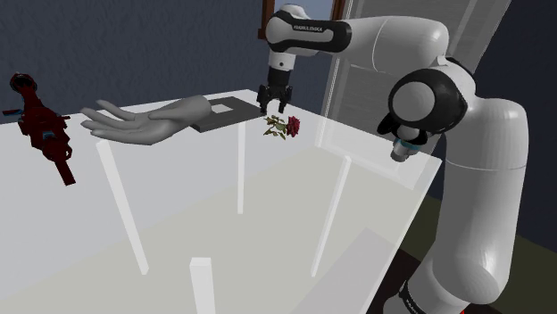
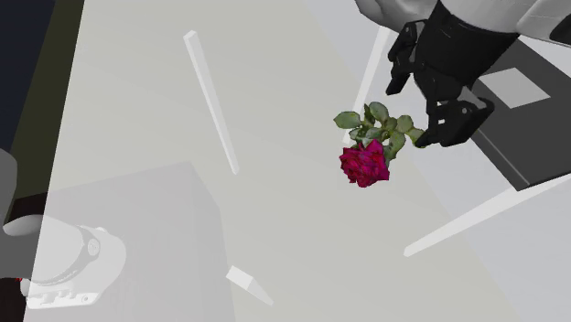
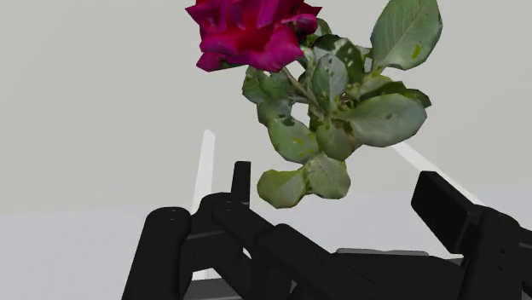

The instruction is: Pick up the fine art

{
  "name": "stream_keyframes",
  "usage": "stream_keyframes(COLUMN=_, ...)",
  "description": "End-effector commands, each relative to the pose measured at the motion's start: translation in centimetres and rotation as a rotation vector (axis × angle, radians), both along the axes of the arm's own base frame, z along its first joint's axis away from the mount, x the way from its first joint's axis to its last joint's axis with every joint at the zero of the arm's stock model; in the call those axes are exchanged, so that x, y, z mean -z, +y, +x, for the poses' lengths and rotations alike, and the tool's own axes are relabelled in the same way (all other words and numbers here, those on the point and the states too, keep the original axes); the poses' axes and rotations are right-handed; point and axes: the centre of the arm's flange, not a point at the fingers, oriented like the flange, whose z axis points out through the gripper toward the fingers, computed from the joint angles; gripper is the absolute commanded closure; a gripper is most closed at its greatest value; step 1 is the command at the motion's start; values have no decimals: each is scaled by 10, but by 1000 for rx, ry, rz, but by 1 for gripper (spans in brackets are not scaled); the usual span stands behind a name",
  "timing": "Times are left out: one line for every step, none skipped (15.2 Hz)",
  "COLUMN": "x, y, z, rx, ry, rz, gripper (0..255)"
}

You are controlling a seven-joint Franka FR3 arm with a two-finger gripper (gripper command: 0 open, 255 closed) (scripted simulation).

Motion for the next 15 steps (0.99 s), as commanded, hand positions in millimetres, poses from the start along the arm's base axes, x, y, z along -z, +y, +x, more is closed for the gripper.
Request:
stream_keyframes(x=10, y=0, z=1, rx=-1, ry=-1, rz=1, gripper=0)
stream_keyframes(x=15, y=0, z=1, rx=-1, ry=-1, rz=1, gripper=0)
stream_keyframes(x=20, y=0, z=1, rx=-1, ry=-1, rz=1, gripper=0)
stream_keyframes(x=26, y=0, z=1, rx=-1, ry=-1, rz=1, gripper=0)
stream_keyframes(x=29, y=0, z=1, rx=-1, ry=-1, rz=1, gripper=0)
stream_keyframes(x=29, y=0, z=1, rx=-1, ry=-1, rz=1, gripper=0)
stream_keyframes(x=30, y=0, z=2, rx=-1, ry=-1, rz=1, gripper=255)
stream_keyframes(x=29, y=-1, z=2, rx=-1, ry=-1, rz=1, gripper=255)
stream_keyframes(x=29, y=0, z=2, rx=-1, ry=-1, rz=1, gripper=255)
stream_keyframes(x=28, y=-1, z=2, rx=-1, ry=-1, rz=1, gripper=255)
stream_keyframes(x=28, y=-1, z=2, rx=-1, ry=-1, rz=1, gripper=255)
stream_keyframes(x=28, y=-1, z=3, rx=-1, ry=-1, rz=1, gripper=255)
stream_keyframes(x=28, y=-1, z=2, rx=-1, ry=-1, rz=1, gripper=255)
stream_keyframes(x=28, y=-1, z=2, rx=-1, ry=-1, rz=1, gripper=255)
stream_keyframes(x=29, y=-1, z=2, rx=-1, ry=-1, rz=1, gripper=255)
